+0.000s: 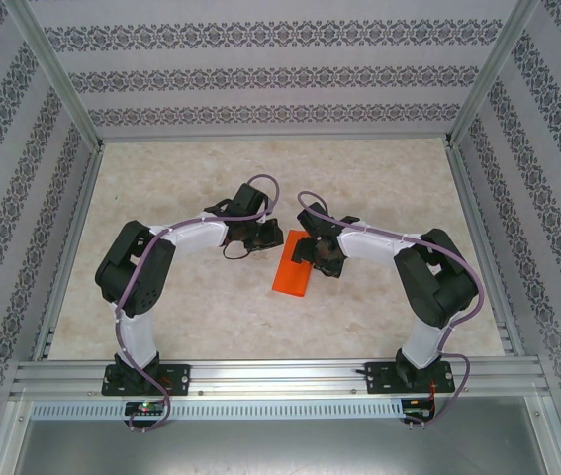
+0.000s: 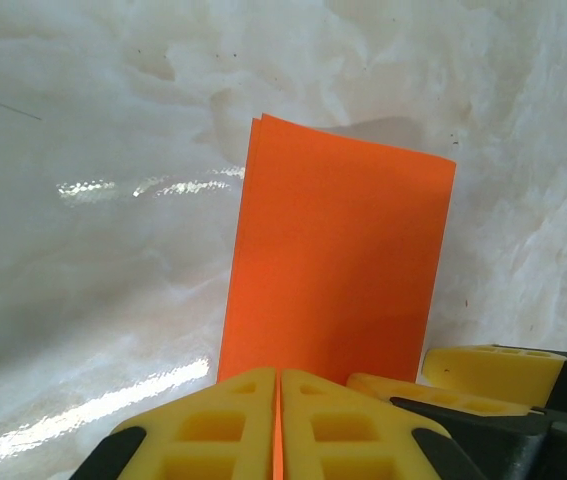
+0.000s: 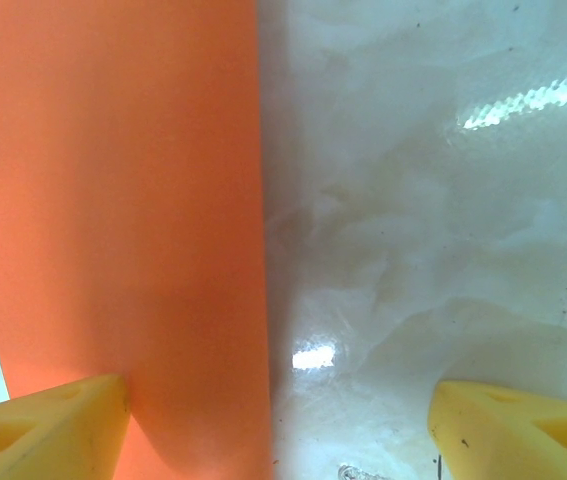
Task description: Fold a paper plane with a square sheet of paper (pick it up from the middle)
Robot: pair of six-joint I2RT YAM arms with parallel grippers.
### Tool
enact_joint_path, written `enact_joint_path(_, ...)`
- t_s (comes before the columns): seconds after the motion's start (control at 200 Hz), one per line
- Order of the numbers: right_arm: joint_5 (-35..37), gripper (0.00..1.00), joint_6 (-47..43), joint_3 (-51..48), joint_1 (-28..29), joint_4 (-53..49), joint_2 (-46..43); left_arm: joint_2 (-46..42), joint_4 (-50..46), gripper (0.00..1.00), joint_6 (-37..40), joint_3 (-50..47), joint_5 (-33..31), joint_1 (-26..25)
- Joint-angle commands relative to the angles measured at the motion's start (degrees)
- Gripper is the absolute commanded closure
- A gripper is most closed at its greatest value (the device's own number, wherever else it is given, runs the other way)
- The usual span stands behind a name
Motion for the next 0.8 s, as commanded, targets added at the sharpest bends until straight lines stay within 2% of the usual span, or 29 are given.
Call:
enact_joint_path(0.0,0.18,0.17,-0.95,-2.07,0.13,3.31,4.29,-1.88,-0.62,0.89,-0.46,-0.59,-1.21,-0.59)
enact_joint_path(0.27,0.95,0.17,-1.65,-1.85,-0.02,2.09,4.65,-1.74,-0.43,0.89,-0.22,-0.41,-0.11,-0.58)
enact_joint_path(0.555,1.14,0.17,-0.80,-2.04,0.08,2.08,5.58,0.89,0.29,0.89,-0.44,1.05,3.97,-0.80)
enact_joint_path(0.799,1.05,0.17,-0.88,-2.02,0.21,2.15,5.80,4.05,-0.67,0.95,-0.63,3.28,5.65,-1.51)
